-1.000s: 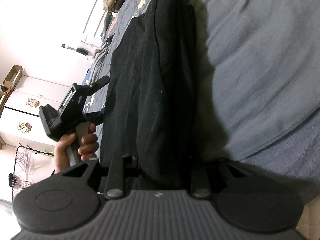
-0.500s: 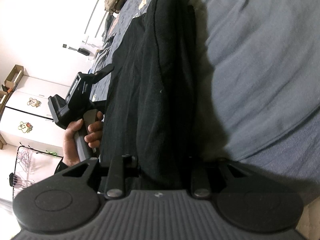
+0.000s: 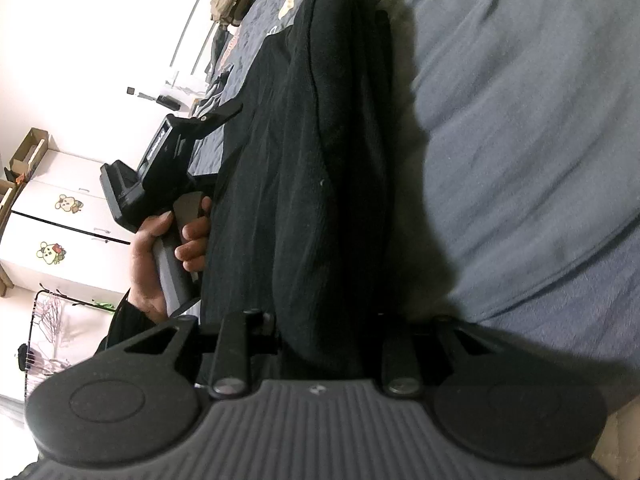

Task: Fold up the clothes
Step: 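Close the left gripper on the black shirt end beside the right gripper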

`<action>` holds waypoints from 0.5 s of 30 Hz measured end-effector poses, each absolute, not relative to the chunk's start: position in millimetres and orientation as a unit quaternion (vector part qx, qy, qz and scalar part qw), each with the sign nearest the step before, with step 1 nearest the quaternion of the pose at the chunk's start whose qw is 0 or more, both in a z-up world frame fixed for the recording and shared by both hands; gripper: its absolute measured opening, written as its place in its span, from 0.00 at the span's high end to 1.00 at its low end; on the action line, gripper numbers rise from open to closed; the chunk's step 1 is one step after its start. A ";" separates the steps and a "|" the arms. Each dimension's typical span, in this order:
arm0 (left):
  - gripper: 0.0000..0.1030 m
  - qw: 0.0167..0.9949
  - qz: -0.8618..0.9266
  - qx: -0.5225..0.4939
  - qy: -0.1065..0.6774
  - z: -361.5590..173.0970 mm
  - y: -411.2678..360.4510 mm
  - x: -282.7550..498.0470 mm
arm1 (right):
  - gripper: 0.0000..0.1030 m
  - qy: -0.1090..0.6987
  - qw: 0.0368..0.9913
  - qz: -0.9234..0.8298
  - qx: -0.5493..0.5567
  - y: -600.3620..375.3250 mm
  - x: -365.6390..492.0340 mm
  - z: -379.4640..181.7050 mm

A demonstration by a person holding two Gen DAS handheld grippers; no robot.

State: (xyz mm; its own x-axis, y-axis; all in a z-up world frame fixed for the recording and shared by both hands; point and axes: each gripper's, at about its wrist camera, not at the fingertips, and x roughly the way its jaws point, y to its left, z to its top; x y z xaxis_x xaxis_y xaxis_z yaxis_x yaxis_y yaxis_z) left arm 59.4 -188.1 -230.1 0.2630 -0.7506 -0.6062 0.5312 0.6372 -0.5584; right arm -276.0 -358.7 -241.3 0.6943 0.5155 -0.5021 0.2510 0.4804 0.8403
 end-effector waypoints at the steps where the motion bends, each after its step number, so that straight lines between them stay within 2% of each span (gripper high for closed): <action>1: 0.01 0.785 -0.409 -0.120 0.449 -230.5 -188.6 59.5 | 0.75 0.381 0.771 0.086 0.502 -358.3 -276.6 -241.3; 6: 0.02 0.787 -0.412 -0.105 0.447 -230.4 -191.2 57.2 | 0.75 0.381 0.772 0.086 0.502 -355.9 -279.7 -241.4; 7: 0.06 0.789 -0.411 -0.102 0.445 -229.4 -192.4 56.5 | 0.75 0.381 0.772 0.086 0.502 -355.5 -280.3 -241.4; 8: 0.18 0.791 -0.409 -0.100 0.444 -228.6 -193.5 56.0 | 0.75 0.380 0.772 0.086 0.502 -355.1 -280.4 -241.3; 13: 0.64 0.786 -0.411 -0.105 0.449 -225.2 -194.6 55.5 | 0.74 0.379 0.773 0.085 0.503 -353.1 -280.6 -240.8; 15: 0.64 0.784 -0.415 -0.100 0.451 -224.5 -197.0 54.3 | 0.74 0.378 0.773 0.084 0.503 -352.3 -280.6 -240.5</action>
